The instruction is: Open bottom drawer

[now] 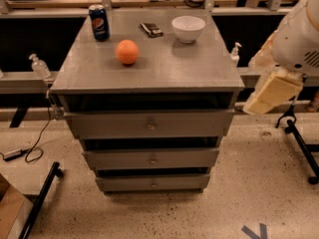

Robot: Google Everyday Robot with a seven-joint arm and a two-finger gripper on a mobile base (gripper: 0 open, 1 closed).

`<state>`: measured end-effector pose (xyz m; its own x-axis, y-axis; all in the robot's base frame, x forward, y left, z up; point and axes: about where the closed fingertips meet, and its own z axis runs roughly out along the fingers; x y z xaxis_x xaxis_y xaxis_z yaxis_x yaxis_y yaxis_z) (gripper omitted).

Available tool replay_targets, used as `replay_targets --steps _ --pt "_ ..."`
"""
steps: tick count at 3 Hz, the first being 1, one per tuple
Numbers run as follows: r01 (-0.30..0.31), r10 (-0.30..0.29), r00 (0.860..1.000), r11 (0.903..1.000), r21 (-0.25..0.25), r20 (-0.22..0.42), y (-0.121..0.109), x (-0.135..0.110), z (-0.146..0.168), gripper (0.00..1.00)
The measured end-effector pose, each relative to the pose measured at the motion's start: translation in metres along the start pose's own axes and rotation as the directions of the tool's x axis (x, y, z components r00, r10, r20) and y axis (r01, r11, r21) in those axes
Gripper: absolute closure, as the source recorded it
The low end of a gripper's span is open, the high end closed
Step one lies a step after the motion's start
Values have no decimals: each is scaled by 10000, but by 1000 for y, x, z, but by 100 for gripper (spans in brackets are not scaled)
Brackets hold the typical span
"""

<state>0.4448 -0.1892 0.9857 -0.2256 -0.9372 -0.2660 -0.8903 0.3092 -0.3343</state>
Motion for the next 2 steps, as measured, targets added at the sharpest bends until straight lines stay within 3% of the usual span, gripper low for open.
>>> replay_targets --steps 1,2 --pt "12 -12 10000 10000 30 7 0 -1 -1 13" --pt "12 -12 10000 10000 30 7 0 -1 -1 0"
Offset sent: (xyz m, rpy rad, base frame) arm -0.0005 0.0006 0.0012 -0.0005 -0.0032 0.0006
